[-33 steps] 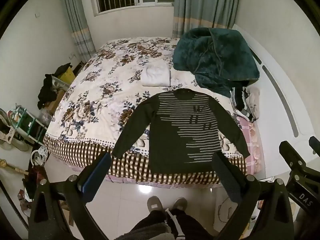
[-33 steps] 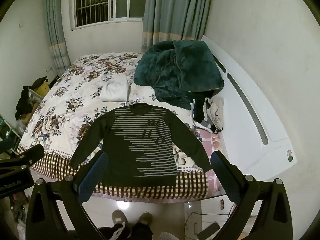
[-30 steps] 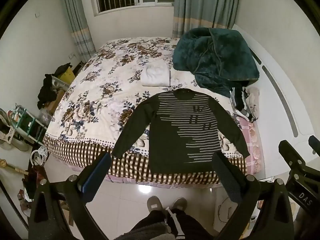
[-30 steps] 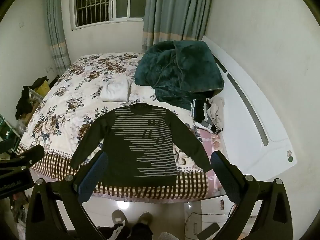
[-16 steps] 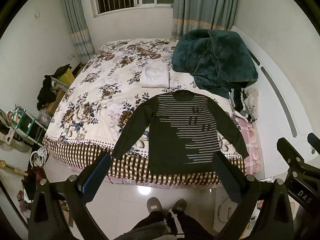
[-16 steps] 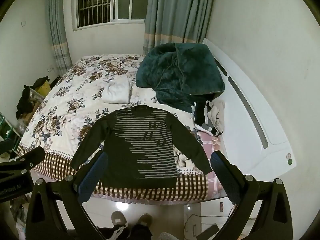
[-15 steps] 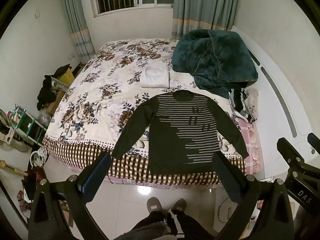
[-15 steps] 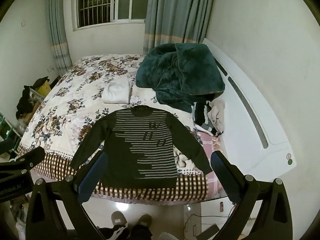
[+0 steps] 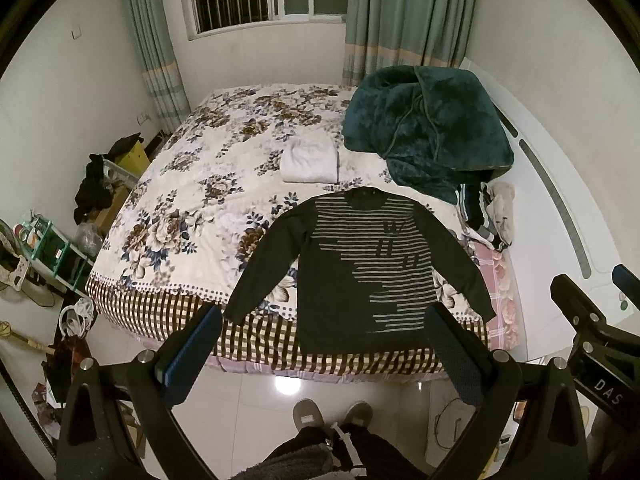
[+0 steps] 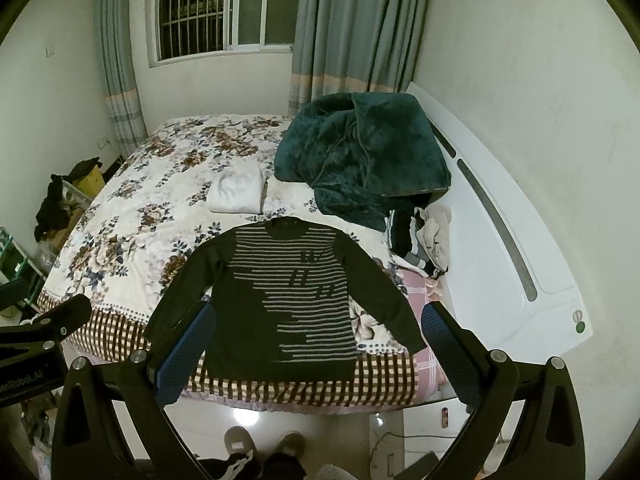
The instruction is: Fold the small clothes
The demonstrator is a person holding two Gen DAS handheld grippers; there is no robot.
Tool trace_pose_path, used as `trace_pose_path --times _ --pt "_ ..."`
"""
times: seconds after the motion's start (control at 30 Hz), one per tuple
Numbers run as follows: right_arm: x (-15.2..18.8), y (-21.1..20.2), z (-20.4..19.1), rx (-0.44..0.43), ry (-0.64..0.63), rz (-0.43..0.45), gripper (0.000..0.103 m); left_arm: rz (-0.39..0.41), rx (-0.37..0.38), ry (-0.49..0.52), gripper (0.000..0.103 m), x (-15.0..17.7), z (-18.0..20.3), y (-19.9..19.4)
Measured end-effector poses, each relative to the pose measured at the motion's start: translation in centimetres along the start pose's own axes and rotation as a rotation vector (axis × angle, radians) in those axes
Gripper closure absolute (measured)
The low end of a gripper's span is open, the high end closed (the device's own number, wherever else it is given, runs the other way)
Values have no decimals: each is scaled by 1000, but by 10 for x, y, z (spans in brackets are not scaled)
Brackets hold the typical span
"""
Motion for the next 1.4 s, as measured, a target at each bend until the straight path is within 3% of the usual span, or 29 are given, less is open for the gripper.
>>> trace_pose_path --times 1.4 --pt "-26 -25 -22 -6 -15 26 0 19 10 -3 0 -20 1 -9"
Point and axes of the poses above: each gripper's, at about its wrist camera, not at the fingertips, and y roughly the way its jaws point, z to its right, x to its underside, the point moved 8 cm from there along y, roughly the way its jaws point, and after that the axes turned 8 degrees about -z, right-handed, at the moved point
